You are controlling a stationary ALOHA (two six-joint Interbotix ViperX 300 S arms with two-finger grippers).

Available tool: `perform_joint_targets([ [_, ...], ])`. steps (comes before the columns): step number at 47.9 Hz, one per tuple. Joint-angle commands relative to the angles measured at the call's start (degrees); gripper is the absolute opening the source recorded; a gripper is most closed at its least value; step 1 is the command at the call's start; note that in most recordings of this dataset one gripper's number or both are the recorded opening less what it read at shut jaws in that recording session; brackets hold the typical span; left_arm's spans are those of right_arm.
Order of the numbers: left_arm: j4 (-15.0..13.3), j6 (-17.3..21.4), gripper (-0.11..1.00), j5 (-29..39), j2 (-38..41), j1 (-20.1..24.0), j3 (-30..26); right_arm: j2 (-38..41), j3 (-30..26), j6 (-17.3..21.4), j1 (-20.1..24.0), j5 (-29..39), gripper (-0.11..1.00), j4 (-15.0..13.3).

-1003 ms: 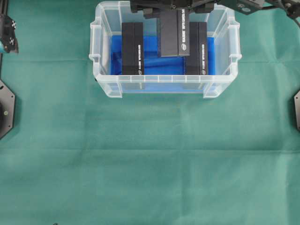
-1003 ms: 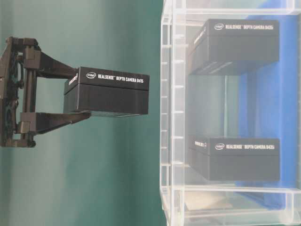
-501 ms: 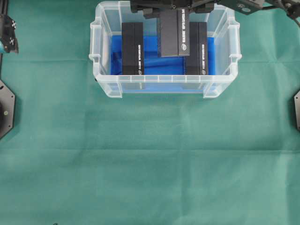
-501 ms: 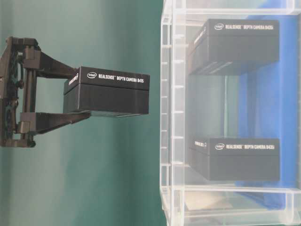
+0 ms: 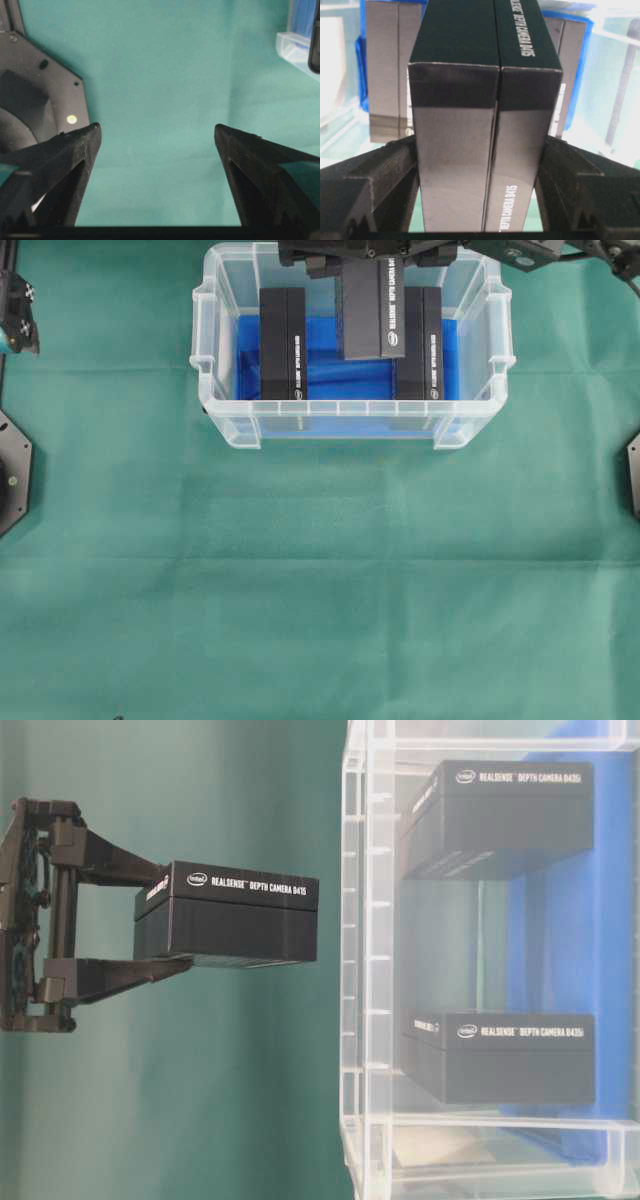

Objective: Take out the box from the case.
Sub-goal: 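Carry the held box toward the front of the table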

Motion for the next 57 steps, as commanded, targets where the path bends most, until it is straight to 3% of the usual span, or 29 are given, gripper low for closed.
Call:
perform_joint_targets([
  [1,0.0,0.18,0.97,0.0,-0.18,0.0,-0.53,-3.25,-1.67,-0.09,0.09,-0.09,0.68,-0.62],
  [22,0.0,0.09,0.97,0.09,-0.09,0.0,-0.53,-3.25,-1.76,1.05,3.43,0.53,0.68,-0.62],
  [35,0.0,0.18,0.97,0.09,-0.09,0.0,-0.53,-3.25,-1.76,7.12,10.55,1.32,0.68,-0.62],
  [57,0.0,0.18,0.97,-0.09,-0.09,0.0,-0.53,-2.72,-1.76,21.88,24.43,5.1,0.68,-0.62],
])
